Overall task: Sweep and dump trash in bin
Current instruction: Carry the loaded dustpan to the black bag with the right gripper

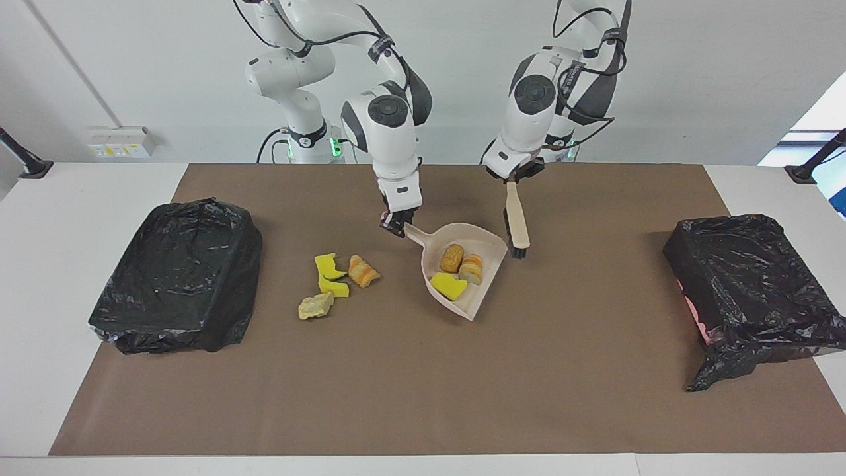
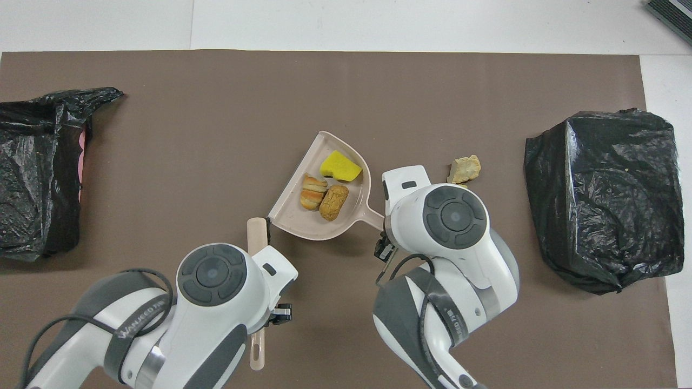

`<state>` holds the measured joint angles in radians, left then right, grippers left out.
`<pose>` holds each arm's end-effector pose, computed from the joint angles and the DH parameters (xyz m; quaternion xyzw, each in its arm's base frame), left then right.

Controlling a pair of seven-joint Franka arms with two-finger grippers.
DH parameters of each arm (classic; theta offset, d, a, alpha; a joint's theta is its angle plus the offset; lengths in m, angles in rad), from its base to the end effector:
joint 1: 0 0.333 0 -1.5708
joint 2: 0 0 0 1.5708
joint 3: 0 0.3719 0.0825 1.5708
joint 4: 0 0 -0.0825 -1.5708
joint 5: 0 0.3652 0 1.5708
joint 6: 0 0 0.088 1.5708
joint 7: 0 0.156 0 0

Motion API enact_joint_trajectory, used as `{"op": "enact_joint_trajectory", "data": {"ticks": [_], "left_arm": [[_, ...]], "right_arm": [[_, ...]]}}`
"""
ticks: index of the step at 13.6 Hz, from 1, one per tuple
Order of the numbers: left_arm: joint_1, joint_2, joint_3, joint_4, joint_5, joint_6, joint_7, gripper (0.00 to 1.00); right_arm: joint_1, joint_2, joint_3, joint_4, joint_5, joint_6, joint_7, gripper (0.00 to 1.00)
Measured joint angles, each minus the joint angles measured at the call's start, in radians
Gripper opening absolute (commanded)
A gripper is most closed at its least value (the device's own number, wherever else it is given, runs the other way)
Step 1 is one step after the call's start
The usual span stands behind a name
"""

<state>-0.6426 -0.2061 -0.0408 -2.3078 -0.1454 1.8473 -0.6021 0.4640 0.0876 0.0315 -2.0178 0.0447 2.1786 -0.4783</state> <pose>0.3045 -0.2721 0.4279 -0.9899 0.0107 0.1388 0.0256 0.5001 0.2739 0.4321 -0.8887 -0.4567 -0.0364 0.0205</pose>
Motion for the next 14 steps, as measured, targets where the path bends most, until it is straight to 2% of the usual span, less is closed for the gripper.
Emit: {"op": "enact_joint_trajectory", "data": {"ticks": [3,7,11,14], "left_arm": [[-0.154,-0.064,-0.002,-0.105,-0.03,0.095,-0.169,0.0],[-0.346,-0.05,-0.003,-0.173,-0.069,0.223,-0.338,0.0],[-0.379,-0.013,-0.002,-0.188,-0.093,0.244,-0.345,0.0],[-0.379,0.002,-0.002,-0.189,-0.106,0.236,-0.297,0.0]], "right_arm": [[-0.098,-0.036,-0.005,0.054,-0.019,-0.087,0.0,0.0],[-0.262,-0.04,-0.007,0.152,-0.04,-0.213,-0.078,0.0],[-0.441,-0.055,-0.011,0.211,-0.043,-0.339,-0.253,0.0],[-0.604,-0.079,-0.013,0.214,-0.045,-0.352,-0.511,0.0]]}}
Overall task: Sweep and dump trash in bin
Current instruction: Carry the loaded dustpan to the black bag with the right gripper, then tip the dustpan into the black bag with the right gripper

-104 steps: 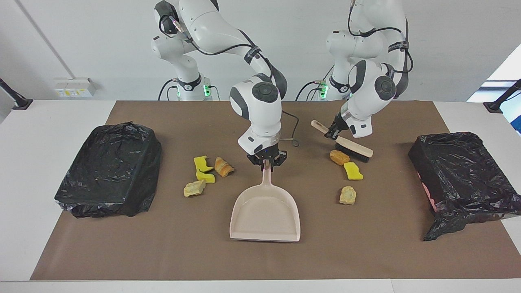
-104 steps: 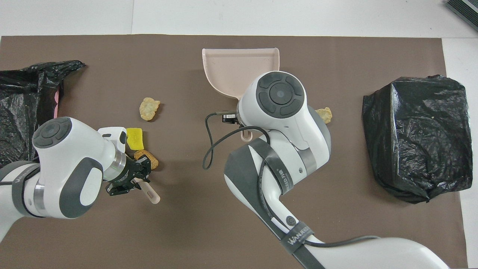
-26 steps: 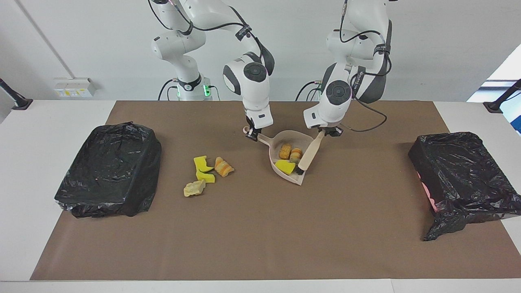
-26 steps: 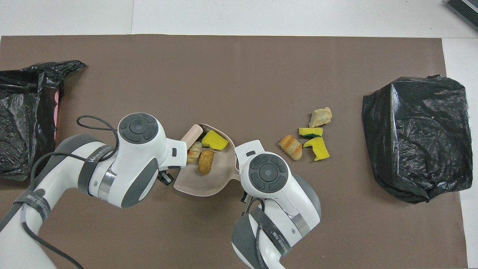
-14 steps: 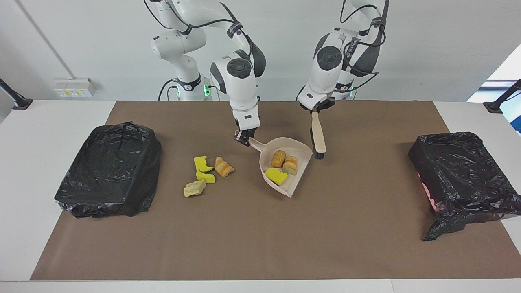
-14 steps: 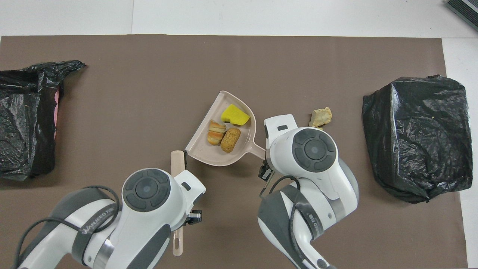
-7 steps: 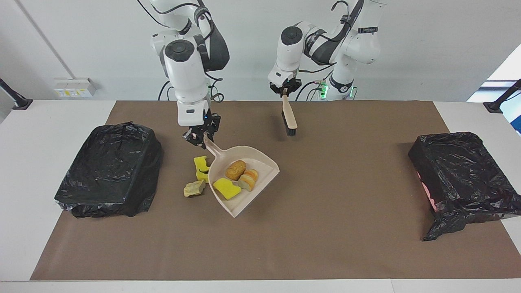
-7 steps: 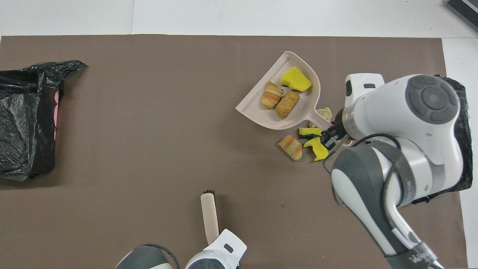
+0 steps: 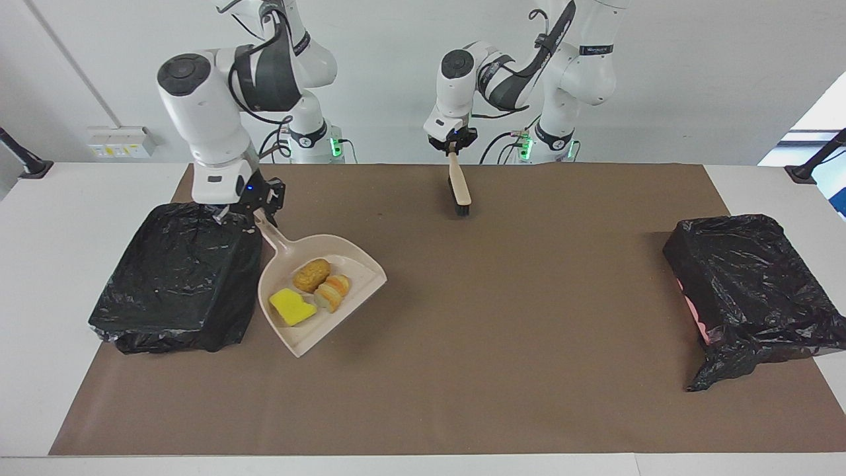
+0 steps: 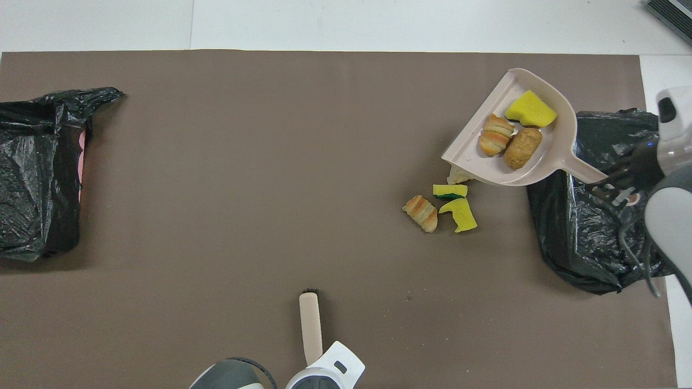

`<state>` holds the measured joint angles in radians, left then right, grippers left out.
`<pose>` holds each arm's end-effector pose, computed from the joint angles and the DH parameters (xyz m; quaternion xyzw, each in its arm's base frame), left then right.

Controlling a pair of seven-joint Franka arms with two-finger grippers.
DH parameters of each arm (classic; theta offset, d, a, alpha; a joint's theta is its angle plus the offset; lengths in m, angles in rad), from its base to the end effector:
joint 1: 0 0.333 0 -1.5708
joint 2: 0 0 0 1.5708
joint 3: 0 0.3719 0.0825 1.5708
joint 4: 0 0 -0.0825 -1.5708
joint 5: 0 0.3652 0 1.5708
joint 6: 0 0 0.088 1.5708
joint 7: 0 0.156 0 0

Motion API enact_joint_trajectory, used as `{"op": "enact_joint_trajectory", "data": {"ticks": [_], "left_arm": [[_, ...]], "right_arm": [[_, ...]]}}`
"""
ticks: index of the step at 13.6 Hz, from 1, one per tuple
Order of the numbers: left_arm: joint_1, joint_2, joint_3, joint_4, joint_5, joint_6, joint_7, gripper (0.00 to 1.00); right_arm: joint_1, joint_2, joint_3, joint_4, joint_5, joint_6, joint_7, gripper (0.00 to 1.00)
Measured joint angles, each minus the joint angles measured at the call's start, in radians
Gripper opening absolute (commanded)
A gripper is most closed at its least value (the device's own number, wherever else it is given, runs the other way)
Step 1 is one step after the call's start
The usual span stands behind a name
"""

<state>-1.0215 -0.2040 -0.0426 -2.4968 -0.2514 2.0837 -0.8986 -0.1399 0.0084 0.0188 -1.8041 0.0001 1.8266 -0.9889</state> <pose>0.1690 -0.3519 0.3655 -0.9898 0.0084 0.1389 0.0314 0.5461 -0.0665 0.5421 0.9073 0.4204 0.0061 0.0036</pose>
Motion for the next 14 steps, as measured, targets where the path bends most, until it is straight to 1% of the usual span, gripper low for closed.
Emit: {"op": "enact_joint_trajectory", "data": {"ticks": [4,5,7,8,9,10,11,12,13,14], "left_arm": [[0.0,0.006,0.0,0.0,-0.003,-0.003,0.028,0.0],[0.0,0.006,0.0,0.0,-0.003,-0.004,0.03,0.0],[0.0,0.006,0.0,0.0,-0.004,-0.005,0.03,0.0],[0.0,0.006,0.0,-0.001,-0.004,-0.006,0.03,0.15],[0.0,0.006,0.001,-0.001,-0.004,-0.006,0.03,0.2],[0.0,0.006,0.002,-0.001,-0.004,-0.006,0.03,0.23],[0.0,0.006,0.002,-0.001,-0.004,-0.006,0.03,0.26],[0.0,0.006,0.003,-0.001,-0.004,-0.006,0.031,0.3],[0.0,0.006,0.003,-0.001,-0.004,-0.006,0.031,0.31],[0.0,0.006,0.003,-0.001,-0.004,-0.008,0.031,0.35]], "right_arm": [[-0.217,-0.002,-0.004,0.002,-0.008,0.004,-0.401,0.0],[-0.258,-0.002,-0.01,0.004,-0.027,0.013,-0.479,0.0],[-0.291,-0.005,-0.054,0.005,-0.076,0.06,-0.596,0.0],[-0.294,-0.006,-0.093,0.005,-0.093,0.096,-0.658,0.0],[-0.298,-0.005,-0.125,0.005,-0.104,0.127,-0.717,0.0],[-0.3,-0.001,-0.147,0.005,-0.115,0.166,-0.765,0.0],[-0.3,0.006,-0.159,0.004,-0.136,0.207,-0.788,0.0],[-0.3,0.013,-0.163,0.004,-0.162,0.246,-0.792,0.0],[-0.298,0.018,-0.161,0.003,-0.181,0.27,-0.792,0.0],[-0.292,0.022,-0.157,0.0,-0.195,0.289,-0.792,0.0]]}}
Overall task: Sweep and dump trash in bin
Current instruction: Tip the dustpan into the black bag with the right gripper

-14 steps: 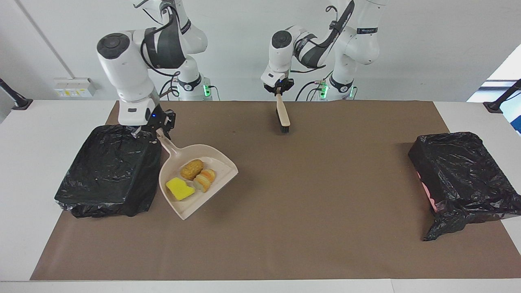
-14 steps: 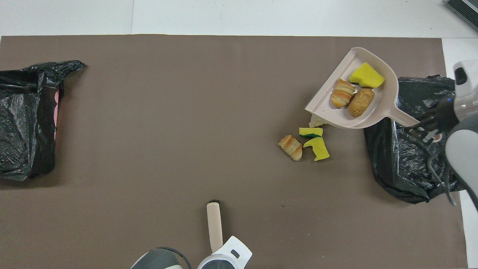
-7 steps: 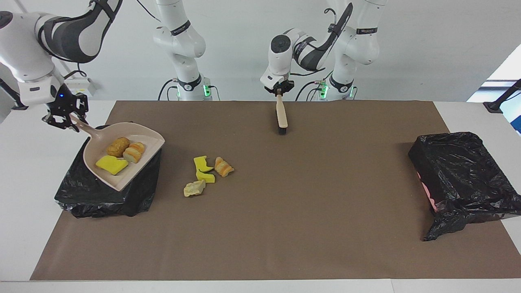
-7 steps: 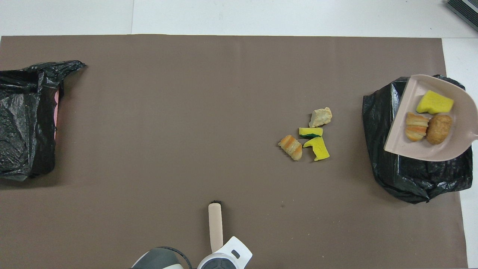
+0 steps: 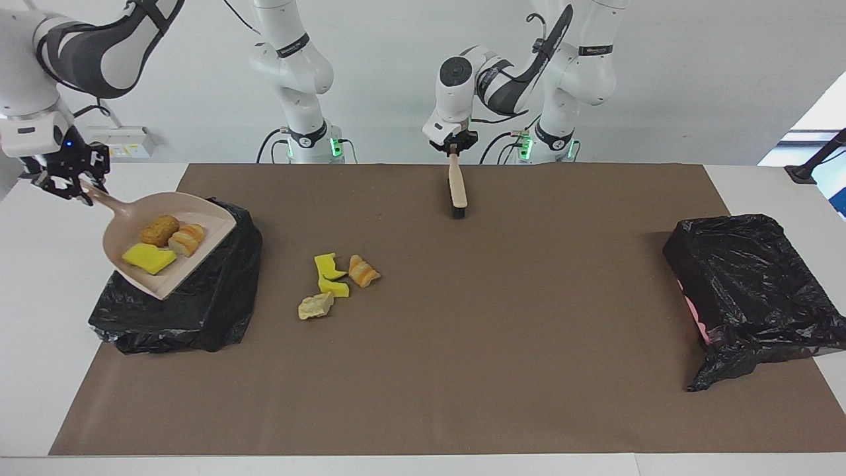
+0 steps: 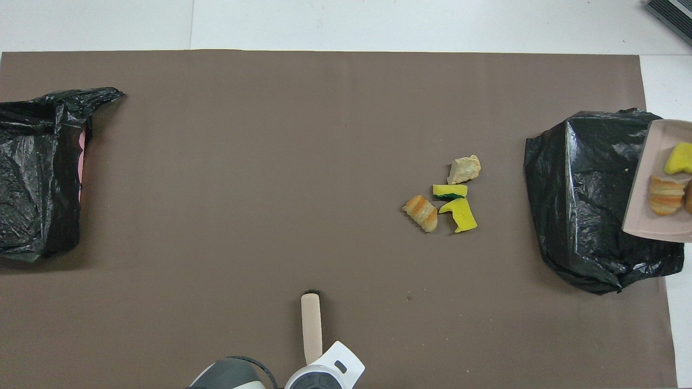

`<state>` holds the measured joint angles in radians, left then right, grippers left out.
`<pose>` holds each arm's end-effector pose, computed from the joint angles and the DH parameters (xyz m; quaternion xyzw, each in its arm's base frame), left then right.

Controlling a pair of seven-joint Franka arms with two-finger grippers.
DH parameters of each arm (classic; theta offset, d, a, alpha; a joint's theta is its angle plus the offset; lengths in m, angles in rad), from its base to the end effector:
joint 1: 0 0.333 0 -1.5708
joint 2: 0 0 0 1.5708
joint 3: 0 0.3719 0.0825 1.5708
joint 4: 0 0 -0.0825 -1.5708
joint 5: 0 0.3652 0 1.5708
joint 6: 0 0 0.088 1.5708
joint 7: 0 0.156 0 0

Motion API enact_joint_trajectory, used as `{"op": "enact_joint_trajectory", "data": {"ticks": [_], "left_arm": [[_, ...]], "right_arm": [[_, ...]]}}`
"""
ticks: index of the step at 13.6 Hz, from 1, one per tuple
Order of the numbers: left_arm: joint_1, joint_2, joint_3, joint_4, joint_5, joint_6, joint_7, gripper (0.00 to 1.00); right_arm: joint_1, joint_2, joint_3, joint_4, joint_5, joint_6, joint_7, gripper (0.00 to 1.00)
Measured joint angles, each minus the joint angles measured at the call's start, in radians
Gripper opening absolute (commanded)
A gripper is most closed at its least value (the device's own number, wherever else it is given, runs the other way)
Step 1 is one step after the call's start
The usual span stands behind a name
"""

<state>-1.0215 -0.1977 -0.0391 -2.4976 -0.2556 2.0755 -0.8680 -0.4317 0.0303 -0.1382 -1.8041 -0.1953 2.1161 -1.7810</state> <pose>0.1690 -0.3504 0.3625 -0.9886 0.0206 0.1455 0.0339 0.4932 -0.3351 0.5632 0.7880 0.5926 -0.0308 0.1643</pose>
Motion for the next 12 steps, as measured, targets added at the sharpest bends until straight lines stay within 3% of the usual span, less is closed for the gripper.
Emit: {"op": "enact_joint_trajectory", "data": {"ticks": [4,7,9,12], "left_arm": [[0.0,0.0,0.005,0.0,0.0,-0.007,0.003,0.4],[0.008,0.001,0.01,0.001,0.0,-0.008,0.051,0.66],[0.049,0.003,0.017,0.016,0.0,-0.009,0.109,0.92],[0.128,0.006,0.026,0.085,0.096,-0.026,0.172,0.93]], "right_arm": [[0.035,0.004,0.005,-0.047,-0.146,0.112,-0.002,0.0],[0.035,-0.001,0.005,-0.086,-0.171,0.214,-0.05,0.0],[0.035,-0.01,0.006,-0.108,-0.211,0.277,-0.063,0.0],[0.058,-0.033,0.012,-0.124,-0.309,0.305,-0.064,0.0]]}}
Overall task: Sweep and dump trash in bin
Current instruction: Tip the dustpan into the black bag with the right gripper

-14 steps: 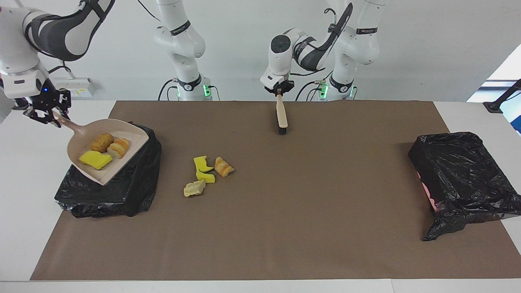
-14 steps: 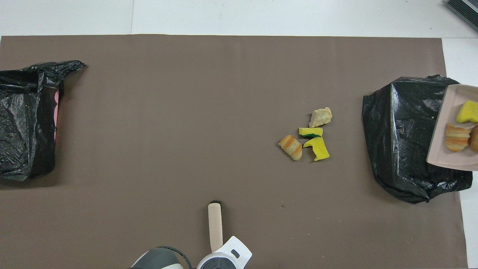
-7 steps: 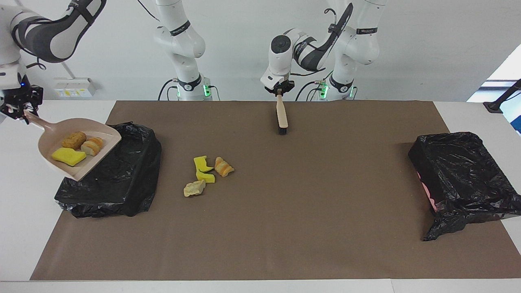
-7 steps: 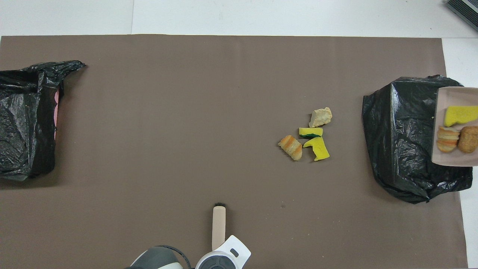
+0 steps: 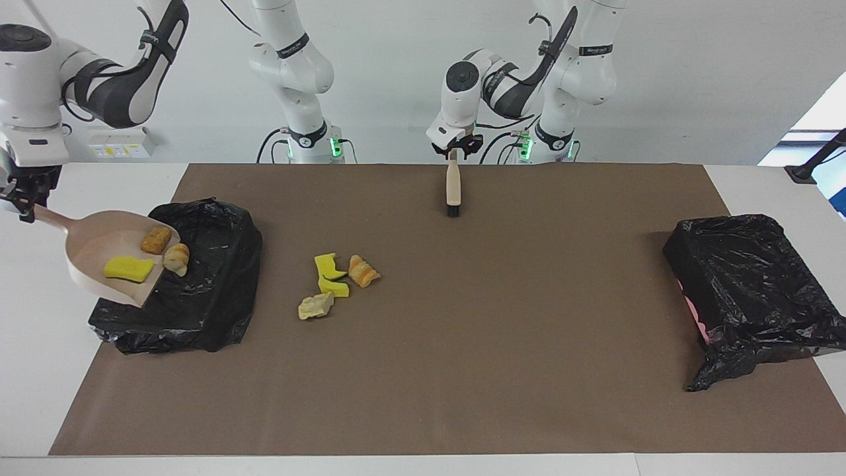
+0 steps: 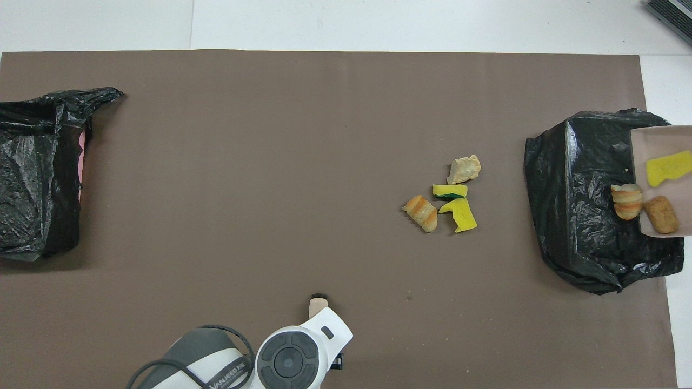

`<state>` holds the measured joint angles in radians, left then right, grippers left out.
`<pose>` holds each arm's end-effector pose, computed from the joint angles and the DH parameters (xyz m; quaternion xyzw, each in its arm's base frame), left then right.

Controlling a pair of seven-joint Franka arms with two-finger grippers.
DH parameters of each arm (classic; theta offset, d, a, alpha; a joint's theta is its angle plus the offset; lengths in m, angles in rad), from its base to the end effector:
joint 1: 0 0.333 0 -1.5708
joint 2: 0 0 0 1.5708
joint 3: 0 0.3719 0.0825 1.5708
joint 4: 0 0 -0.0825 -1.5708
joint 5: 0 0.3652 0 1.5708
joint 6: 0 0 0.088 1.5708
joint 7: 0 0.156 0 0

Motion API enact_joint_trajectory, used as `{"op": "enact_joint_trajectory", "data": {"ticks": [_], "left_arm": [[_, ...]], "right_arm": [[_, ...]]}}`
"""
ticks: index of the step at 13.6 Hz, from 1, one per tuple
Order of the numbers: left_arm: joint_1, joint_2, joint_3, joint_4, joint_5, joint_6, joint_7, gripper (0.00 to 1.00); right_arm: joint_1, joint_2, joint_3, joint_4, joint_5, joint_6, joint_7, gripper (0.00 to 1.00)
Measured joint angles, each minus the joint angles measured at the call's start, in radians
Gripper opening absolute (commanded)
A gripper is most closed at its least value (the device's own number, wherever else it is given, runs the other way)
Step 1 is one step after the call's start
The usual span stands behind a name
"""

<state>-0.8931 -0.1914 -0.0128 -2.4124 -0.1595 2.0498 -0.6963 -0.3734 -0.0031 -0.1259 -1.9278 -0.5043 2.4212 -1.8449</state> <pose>0.2418 -0.3337 0.3906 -0.9923 0.0613 0.1067 0.0152 0.5233 -0.3057 0.5650 0.6461 0.6955 -0.0969 0.2990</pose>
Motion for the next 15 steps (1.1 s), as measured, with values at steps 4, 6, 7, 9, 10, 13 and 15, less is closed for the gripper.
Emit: {"op": "enact_joint_trajectory", "data": {"ticks": [4,6,7,9,10,13,15], "left_arm": [[0.173,0.012,0.008,0.152,0.133,-0.005,0.16,1.0],[0.307,0.018,0.013,0.278,0.136,-0.047,0.306,1.0],[0.361,0.021,0.015,0.354,0.14,-0.096,0.366,1.0],[0.432,0.039,0.017,0.497,0.186,-0.206,0.432,1.0],[0.451,0.051,0.018,0.559,0.211,-0.247,0.449,1.0],[0.541,0.075,0.024,0.703,0.219,-0.342,0.541,1.0],[0.619,0.078,0.031,0.762,0.209,-0.405,0.601,0.99]], "right_arm": [[0.034,-0.074,0.003,-0.056,-0.139,0.0,0.0,0.0],[0.058,-0.117,0.003,-0.105,-0.229,0.0,0.02,0.0],[0.067,-0.129,0.003,-0.12,-0.27,0.0,0.031,0.0],[0.088,-0.137,0.004,-0.132,-0.367,0.0,0.069,0.0],[0.096,-0.139,0.004,-0.135,-0.415,-0.004,0.093,0.0],[0.147,-0.154,0.009,-0.139,-0.476,-0.102,0.112,0.0],[0.207,-0.174,0.012,-0.139,-0.5,-0.194,0.112,0.0]]}}
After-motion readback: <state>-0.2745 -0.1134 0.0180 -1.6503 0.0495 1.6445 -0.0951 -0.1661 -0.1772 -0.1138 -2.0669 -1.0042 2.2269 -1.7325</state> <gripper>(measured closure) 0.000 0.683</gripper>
